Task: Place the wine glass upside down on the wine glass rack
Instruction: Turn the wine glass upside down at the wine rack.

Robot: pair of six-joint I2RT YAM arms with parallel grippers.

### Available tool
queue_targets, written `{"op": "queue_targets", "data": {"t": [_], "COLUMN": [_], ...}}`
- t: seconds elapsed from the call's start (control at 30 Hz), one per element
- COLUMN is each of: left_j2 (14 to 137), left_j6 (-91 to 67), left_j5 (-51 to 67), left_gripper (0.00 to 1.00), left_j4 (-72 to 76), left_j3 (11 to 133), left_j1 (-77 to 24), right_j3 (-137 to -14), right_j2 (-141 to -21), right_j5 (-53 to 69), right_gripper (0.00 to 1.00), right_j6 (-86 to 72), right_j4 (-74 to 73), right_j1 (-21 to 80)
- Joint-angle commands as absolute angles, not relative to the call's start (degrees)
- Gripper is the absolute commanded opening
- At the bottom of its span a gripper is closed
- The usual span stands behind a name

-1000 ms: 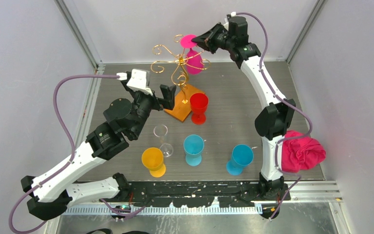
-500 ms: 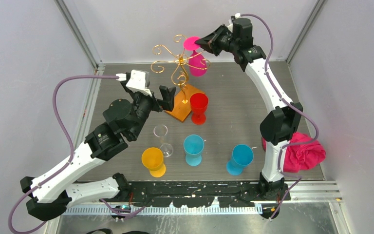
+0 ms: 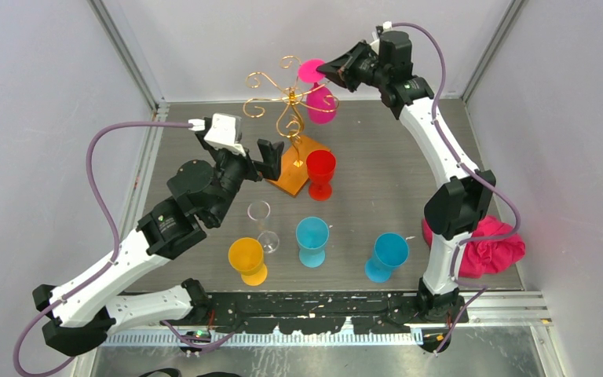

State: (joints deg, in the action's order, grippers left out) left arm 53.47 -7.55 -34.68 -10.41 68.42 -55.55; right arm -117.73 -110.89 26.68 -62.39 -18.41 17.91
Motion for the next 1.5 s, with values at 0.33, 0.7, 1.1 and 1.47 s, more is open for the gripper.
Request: {"op": "queue_targets", "data": {"t": [0.33, 0.7, 1.1, 1.47], "left_j2": [52.5, 53.7, 54.8, 56.0], "left_j6": [-8.0, -7.9, -7.7, -6.6], "left_j5": [-35.0, -35.0, -35.0, -35.7], "left_gripper": [1.0, 1.0, 1.0, 1.0], "left_j4": [-10.0, -9.8, -9.5, -8.5], "left_j3": [68.3, 68.6, 69.0, 69.3], "left_j1": [-55.9, -55.9, -55.9, -55.9], "right_j3": [-114.8, -112.7, -112.7, -117.3], "right_j2": [-105.5, -104.6, -105.4, -109.0], "right_j5": [26.6, 27.4, 28.2, 29.2], "right_gripper": [0.01, 0.01, 0.01, 0.01], "right_j6": [-61.7, -62.4, -63.2, -63.6], "right_j4": [-14.0, -12.2, -11.0, -12.1], "right_j1": [15.9, 14.0, 12.6, 12.6]}}
